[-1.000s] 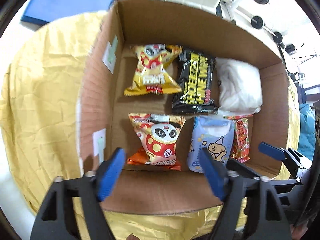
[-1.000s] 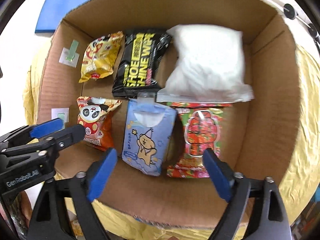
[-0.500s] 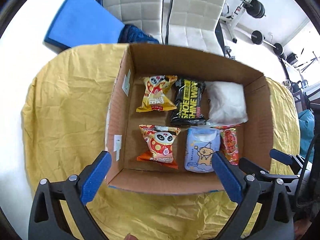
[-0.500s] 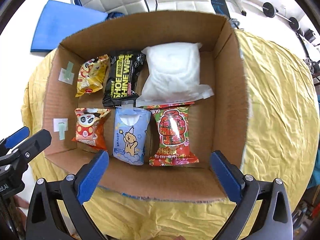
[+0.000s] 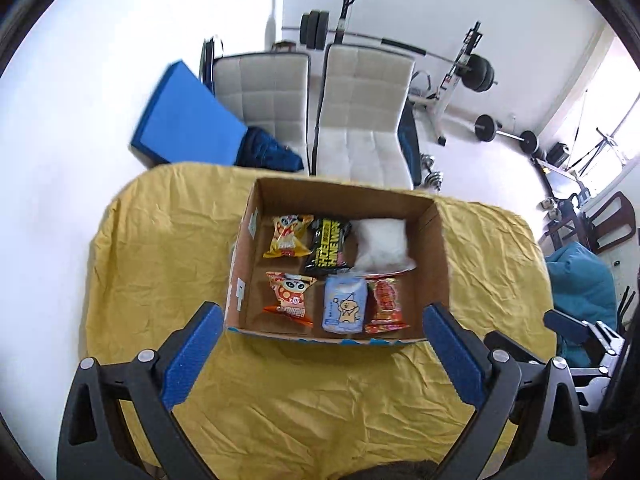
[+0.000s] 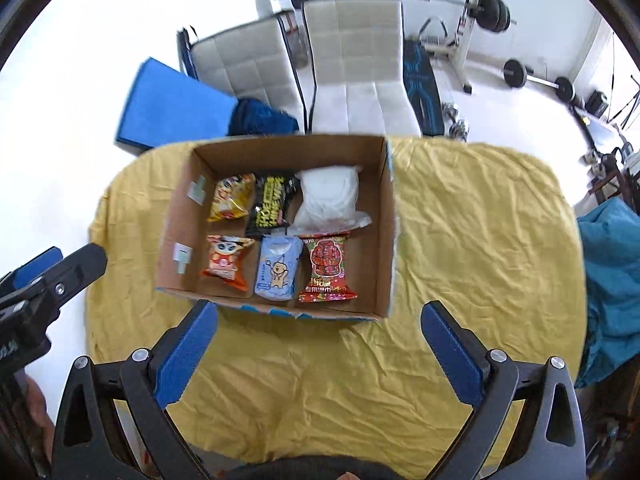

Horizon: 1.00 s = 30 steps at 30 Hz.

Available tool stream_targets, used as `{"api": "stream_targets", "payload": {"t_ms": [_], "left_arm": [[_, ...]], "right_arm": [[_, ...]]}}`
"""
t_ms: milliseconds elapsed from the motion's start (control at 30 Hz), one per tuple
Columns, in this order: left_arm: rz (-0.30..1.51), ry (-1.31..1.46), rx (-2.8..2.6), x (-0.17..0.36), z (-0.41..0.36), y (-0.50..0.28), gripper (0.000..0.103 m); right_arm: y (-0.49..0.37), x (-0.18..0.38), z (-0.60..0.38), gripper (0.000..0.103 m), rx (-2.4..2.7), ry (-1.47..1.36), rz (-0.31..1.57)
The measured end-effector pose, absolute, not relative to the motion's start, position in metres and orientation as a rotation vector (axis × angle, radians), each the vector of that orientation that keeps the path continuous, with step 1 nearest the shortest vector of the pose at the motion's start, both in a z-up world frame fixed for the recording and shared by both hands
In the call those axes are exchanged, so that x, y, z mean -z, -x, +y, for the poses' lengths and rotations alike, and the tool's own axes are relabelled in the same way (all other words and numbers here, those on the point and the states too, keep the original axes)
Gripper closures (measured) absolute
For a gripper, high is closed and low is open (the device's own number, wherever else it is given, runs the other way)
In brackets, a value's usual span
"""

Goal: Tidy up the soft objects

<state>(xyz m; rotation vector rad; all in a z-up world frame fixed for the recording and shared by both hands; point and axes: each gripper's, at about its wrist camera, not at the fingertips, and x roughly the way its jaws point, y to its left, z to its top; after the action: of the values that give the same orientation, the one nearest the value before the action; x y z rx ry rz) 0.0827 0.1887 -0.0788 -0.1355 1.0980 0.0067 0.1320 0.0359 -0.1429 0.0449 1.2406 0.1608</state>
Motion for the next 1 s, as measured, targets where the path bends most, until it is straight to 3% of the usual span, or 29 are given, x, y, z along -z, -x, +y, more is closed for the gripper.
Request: {"api": "stream_targets", "payload": {"t_ms": [433,1000], "left_arm": [[1.012,0.096,-0.062,0.002,0.179,-0.028,0.0],[1.036,0.112,-0.068,-0.003,0.171,-0.01,0.0]], "right_arm": [[-0.059,0.03,0.014,0.0,-0.212,-0.042,1.116],[-0.044,0.003,-0.002,0.0,-0.135,-0.014,1.082]]}}
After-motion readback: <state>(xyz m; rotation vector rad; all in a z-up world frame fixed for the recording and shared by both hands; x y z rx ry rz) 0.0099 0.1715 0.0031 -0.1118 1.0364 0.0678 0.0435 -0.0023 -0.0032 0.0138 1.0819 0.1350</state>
